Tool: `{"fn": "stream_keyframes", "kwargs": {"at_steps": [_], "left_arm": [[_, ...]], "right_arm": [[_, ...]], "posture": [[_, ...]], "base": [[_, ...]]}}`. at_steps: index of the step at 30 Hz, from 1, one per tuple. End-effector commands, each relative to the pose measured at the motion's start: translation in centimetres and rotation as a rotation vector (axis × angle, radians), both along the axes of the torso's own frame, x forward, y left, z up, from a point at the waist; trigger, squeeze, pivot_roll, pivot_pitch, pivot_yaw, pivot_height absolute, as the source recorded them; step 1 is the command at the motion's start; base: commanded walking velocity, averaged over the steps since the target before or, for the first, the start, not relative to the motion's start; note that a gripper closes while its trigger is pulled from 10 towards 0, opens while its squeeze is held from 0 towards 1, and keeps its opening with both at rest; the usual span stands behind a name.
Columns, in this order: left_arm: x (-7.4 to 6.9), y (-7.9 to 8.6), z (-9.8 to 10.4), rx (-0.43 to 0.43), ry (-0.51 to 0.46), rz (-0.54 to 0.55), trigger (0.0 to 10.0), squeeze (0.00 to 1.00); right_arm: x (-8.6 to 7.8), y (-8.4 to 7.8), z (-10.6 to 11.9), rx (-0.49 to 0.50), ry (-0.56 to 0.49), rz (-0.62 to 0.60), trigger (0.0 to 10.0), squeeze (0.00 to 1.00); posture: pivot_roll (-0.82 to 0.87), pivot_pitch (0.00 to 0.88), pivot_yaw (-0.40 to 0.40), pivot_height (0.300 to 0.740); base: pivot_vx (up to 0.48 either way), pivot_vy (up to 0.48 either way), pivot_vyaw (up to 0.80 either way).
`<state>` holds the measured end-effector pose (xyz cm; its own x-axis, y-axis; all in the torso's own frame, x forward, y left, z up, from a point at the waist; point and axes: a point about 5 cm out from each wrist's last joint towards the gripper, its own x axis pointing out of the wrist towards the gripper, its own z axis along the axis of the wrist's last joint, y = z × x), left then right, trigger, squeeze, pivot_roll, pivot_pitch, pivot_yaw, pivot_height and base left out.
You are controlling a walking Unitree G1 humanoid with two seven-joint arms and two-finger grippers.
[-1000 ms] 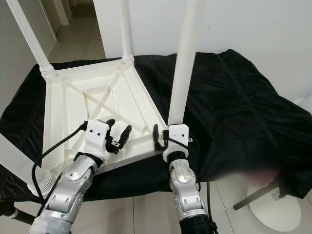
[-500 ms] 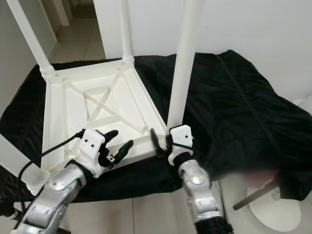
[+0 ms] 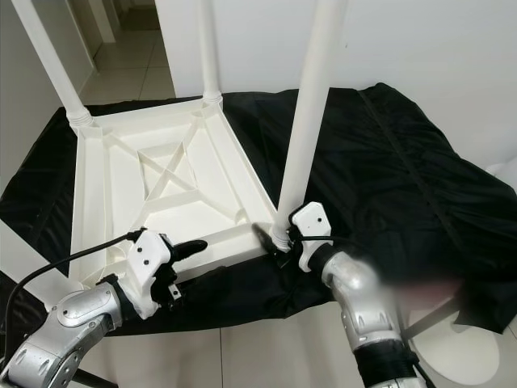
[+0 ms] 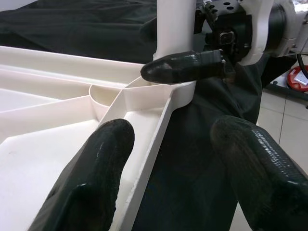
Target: Building children table
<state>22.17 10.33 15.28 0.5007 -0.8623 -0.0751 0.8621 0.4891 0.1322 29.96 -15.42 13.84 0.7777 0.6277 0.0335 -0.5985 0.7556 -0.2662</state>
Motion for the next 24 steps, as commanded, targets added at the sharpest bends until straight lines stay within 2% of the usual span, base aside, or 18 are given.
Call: {"fn": "stream_keyframes", "kwargs": {"at_steps": [1,2,3,14,15,16,19,22,24], "left_arm": [[-0.5,-0.1,-0.3,0.019,0.028,-0.056,10.0,0.00],[-0.5,-0.1,-0.3,0.019,0.028,-0.056,10.0,0.00],[-0.5,-0.1,-0.3,0.028,0.028,-0.052,10.0,0.00],[-0.8,0.0,-0.2,0.039,0.038,-0.068,10.0,0.00],[-0.9,-0.1,-0.3,0.041,0.041,-0.072,10.0,0.00],[-0.9,-0.1,-0.3,0.042,0.044,-0.075,10.0,0.00],[-1.0,-0.1,-0.3,0.042,0.048,-0.076,10.0,0.00],[-0.9,-0.1,-0.4,0.041,0.052,-0.071,10.0,0.00],[-0.9,-0.1,-0.4,0.042,0.053,-0.071,10.0,0.00]], "right_arm": [[0.3,-0.2,-0.2,-0.040,0.008,0.045,5.0,0.00],[0.3,-0.2,-0.2,-0.040,0.008,0.045,5.0,0.00],[0.6,-0.5,-0.3,-0.068,0.022,0.065,0.0,0.00],[0.8,-1.7,-0.9,-0.078,0.071,0.072,0.0,0.00],[0.8,-1.8,-1.0,-0.071,0.075,0.064,4.7,0.00],[0.7,-1.8,-1.0,-0.061,0.079,0.053,10.0,0.00],[0.6,-1.8,-1.0,-0.035,0.084,0.028,10.0,0.00],[0.6,-1.8,-0.7,-0.020,0.073,-0.074,10.0,0.00],[0.6,-1.8,-0.7,-0.021,0.069,-0.087,10.0,0.00]], "posture": [[0.01,0.060,0.047,0.740],[0.01,0.060,0.047,0.740],[0.01,0.059,0.045,0.740],[0.01,0.060,0.041,0.740],[0.01,0.060,0.041,0.740],[0.01,0.060,0.041,0.740],[0.01,0.060,0.041,0.740],[0.00,0.059,0.036,0.740],[0.00,0.059,0.036,0.740]], "base": [[0.000,0.000,0.00],[0.000,0.000,0.00],[0.000,0.000,0.00],[0.000,0.000,0.00],[0.000,0.000,0.00],[0.000,0.000,0.00],[0.000,0.000,0.00],[0.000,0.000,0.00],[0.000,0.000,0.00]]}}
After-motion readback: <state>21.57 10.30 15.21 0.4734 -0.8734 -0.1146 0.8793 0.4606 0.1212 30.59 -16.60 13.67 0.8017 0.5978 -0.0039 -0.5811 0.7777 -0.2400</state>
